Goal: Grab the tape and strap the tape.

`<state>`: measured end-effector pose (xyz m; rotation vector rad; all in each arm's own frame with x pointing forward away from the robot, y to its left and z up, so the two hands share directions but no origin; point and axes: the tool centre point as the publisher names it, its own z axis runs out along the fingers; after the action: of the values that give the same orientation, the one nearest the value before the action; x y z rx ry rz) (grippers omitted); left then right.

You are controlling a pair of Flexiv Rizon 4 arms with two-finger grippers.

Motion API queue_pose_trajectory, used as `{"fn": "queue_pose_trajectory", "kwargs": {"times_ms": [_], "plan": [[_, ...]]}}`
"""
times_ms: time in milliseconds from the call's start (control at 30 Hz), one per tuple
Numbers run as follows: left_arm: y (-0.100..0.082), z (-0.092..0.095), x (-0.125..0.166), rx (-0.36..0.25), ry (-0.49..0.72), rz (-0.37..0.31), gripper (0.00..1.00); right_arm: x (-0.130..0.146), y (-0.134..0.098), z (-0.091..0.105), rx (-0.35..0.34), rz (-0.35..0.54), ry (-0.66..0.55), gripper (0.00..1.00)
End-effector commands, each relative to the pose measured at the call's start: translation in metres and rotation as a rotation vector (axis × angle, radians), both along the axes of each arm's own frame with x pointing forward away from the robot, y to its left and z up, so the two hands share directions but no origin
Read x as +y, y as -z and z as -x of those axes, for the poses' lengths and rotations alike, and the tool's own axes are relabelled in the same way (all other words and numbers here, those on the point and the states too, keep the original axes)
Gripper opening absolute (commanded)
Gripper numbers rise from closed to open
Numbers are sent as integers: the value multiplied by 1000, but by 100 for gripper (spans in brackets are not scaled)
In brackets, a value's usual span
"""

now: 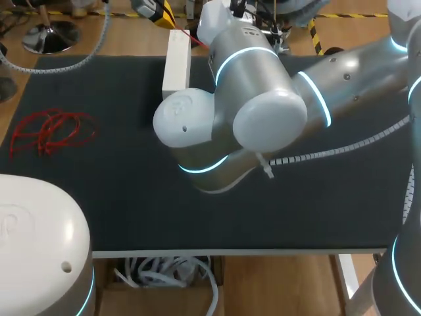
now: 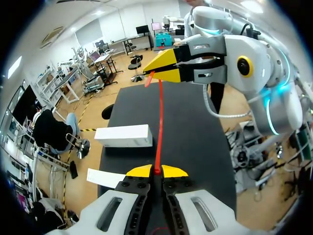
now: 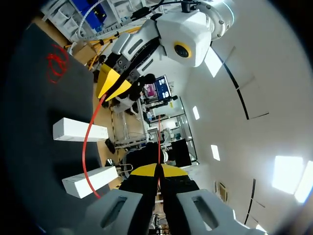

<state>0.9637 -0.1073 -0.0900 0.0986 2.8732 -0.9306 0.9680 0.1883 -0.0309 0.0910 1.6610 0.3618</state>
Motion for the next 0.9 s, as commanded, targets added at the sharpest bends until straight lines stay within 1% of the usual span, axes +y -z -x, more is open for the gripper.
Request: {"fn": "queue_pose_trajectory", "kwargs": {"times_ms": [33,133,167,267,533,733,767,900], "plan": [[0,-1,0,3,1,-4,0,6,-8,3,-22,60,-7,0],[0,-1,0,3,1,-4,0,11,-17,5,-51,153,-2,0],[0,-1,0,3,1,-4,0,12,-20,6,-66,199,6,0],[0,-1,0,3,1,-4,0,15,-26,8,-87,272,41,0],[0,-1,0,3,1,-4,0,17,-36,16,-97,406,105,0],[0,-1,0,3,1,-4,0,10,-45,20,-116,511,148,0],[0,-1,0,3,1,-4,0,8,-47,21,-124,518,159,0],[0,-1,0,3,1,-4,0,3,-49,20,-142,602,161,0]]}}
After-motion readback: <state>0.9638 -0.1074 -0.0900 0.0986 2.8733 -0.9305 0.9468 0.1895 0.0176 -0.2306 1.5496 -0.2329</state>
